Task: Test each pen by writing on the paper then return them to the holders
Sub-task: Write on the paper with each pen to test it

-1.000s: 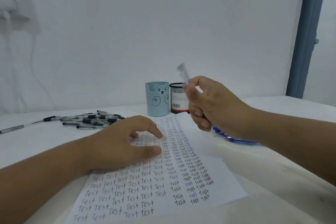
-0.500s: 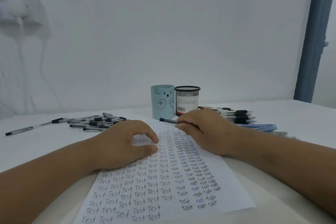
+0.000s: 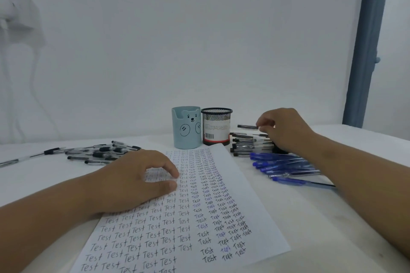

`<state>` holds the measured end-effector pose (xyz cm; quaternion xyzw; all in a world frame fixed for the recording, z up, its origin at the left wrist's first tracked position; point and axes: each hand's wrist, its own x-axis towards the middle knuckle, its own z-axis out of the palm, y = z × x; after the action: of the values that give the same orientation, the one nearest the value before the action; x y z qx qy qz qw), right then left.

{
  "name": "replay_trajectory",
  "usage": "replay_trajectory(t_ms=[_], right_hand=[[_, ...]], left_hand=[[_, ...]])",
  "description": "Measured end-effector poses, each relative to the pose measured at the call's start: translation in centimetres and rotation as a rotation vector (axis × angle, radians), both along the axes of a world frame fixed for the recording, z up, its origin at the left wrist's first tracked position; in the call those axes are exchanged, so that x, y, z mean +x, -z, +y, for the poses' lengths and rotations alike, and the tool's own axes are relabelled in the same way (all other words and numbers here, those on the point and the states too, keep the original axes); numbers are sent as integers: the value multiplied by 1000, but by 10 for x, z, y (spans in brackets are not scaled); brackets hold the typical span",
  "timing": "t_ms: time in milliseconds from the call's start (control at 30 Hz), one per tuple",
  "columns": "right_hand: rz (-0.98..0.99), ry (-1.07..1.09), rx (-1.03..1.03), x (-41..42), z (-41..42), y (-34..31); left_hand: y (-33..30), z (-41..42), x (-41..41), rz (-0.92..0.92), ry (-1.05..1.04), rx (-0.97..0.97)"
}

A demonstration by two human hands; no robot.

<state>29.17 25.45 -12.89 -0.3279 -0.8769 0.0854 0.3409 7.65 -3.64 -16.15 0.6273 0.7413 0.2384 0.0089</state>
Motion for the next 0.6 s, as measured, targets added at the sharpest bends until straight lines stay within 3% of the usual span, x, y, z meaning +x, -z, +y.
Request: replay_trajectory(t_ms=[167, 400, 533, 600], right_hand=[[-188, 31, -33, -5, 5, 8], [-82, -3, -53, -5, 0, 6], [4, -195, 46, -23, -37, 4], [-43, -368, 21, -34, -69, 3]], left_hand=[[-1, 0, 1, 9, 4, -5], [-3, -1, 3, -16, -27, -18], [-9, -7, -13, -100, -108, 40], [-11, -12, -32, -90, -135, 126]])
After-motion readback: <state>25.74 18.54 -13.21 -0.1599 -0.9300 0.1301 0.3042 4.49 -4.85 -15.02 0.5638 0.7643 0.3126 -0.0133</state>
